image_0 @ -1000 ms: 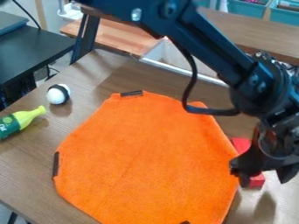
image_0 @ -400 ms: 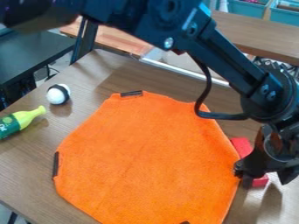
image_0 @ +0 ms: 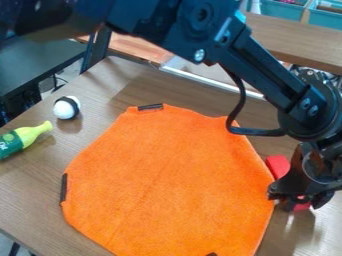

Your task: Put the red block on the bottom edge of the cloth

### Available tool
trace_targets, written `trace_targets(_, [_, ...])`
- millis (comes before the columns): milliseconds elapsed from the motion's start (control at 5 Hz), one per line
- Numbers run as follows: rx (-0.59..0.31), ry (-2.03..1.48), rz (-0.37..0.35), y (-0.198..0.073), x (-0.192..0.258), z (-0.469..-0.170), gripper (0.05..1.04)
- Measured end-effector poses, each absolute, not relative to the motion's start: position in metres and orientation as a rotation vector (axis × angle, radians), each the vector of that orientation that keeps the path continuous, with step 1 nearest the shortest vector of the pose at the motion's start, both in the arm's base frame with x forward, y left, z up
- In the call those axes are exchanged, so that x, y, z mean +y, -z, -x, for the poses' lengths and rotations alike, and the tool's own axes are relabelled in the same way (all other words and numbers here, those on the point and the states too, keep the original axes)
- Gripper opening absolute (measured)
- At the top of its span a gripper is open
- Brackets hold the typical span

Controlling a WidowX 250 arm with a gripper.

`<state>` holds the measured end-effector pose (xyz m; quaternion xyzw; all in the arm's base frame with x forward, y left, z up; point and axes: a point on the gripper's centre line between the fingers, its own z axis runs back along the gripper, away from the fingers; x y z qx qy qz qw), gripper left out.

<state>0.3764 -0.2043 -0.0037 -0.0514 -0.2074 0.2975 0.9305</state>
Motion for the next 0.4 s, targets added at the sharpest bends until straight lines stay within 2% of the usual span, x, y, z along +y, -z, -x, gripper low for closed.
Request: trace_targets(400, [-0.430,-0.555,0.120,0.0034,-0.2075,-0.3781,0.532])
